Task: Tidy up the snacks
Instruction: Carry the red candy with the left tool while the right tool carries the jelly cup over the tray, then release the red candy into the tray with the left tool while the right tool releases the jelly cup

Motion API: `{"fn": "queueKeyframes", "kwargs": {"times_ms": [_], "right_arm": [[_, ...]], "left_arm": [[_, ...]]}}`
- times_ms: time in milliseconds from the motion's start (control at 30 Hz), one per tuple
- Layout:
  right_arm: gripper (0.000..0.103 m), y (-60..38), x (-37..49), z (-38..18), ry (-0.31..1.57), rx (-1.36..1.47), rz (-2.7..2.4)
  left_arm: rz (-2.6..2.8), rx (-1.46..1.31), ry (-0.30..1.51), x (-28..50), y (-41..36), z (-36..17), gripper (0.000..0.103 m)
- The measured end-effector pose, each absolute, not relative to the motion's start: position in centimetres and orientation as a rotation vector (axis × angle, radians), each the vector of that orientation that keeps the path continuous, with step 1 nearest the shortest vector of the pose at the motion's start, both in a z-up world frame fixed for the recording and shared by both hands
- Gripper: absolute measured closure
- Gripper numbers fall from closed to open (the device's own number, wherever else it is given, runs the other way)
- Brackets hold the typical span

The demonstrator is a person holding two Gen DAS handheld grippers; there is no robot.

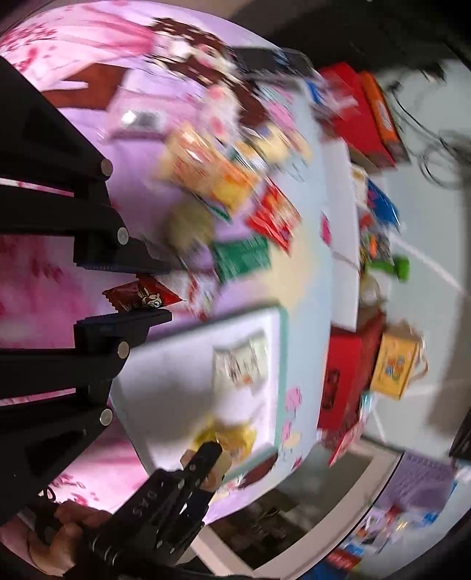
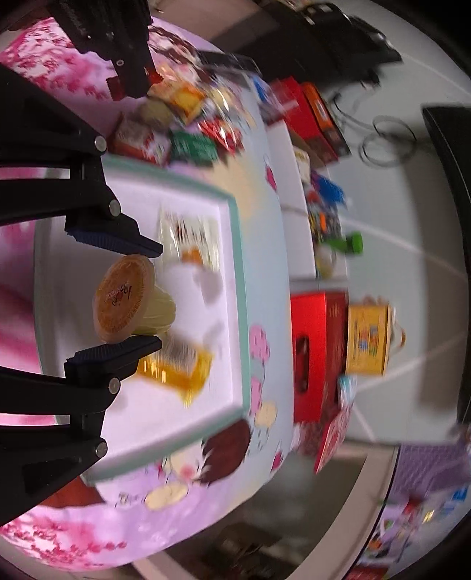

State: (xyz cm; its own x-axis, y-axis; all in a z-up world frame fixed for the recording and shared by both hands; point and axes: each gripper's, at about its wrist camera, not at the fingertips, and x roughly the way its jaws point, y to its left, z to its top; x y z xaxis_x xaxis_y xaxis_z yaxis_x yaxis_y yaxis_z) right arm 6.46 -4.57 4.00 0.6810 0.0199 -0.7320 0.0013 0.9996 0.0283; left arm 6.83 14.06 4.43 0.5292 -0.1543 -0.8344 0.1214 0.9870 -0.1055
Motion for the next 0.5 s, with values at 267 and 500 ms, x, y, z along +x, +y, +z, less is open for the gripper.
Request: {"fn": "queueKeyframes", "kwargs": {"times_ms": [267, 500], "right_arm": [[0.055, -9.4, 6.9, 3.3, 0.840, 0.031, -0.162], [0.055, -10.9, 7.2, 2.3, 0.886, 0.053, -0.200]], "left_arm": [[-0.292, 0.079, 1.013, 9.7, 6.4, 4.0, 0.083], [-0.363, 0.114, 1.041, 10.7, 2.3, 2.0, 0.083]]}}
